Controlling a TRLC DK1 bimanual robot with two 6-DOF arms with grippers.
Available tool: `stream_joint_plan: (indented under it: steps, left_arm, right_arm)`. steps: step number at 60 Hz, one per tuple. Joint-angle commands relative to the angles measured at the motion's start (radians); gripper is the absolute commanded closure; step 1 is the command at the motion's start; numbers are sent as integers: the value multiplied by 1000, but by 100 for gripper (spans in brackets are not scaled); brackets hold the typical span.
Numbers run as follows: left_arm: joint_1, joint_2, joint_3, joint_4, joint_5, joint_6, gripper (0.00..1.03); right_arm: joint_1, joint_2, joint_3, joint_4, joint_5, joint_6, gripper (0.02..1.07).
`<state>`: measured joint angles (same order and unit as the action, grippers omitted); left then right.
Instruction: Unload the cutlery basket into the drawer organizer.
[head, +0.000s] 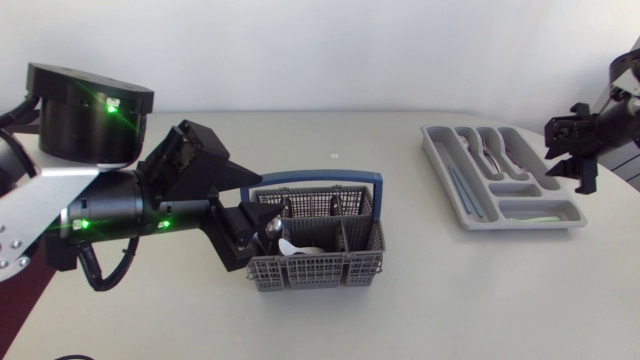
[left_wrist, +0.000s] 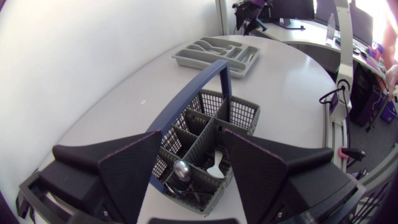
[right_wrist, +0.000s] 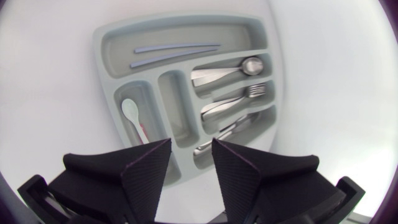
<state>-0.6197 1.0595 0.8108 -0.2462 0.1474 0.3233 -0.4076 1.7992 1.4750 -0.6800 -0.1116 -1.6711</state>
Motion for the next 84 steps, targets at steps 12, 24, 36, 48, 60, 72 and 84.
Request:
stream_joint_plan:
  steps: [12,24,36,48,60,72,84]
  left_arm:
    - [-48,-33,-41,-50,-57,76,33]
    - [-21,-66,-42,-110,-65,95,33]
    - [-54,-10,56,-255,-111,59,34]
    - [-72,-9,83,-280,-149,51,34]
    - [-40,-30,54,-272,-147,57,34]
    - [17,-66,16,-263,-140,69,34]
    - [72,-87,1,-260,-109,76,33]
  right_arm:
    - [67,-284,-282,42,-161,292,55]
    - [216,-491,-495,149,-180,505,55]
    - [365,-624,-588,166,-177,688,55]
    - [512,-679,-601,132,-168,881,55]
    - [707,-663,-487,-7,-168,1196,55]
    - [900,-549,-343,-95,-137,1416,55]
    - [1020,-347,-176,-181,-108,1550,55]
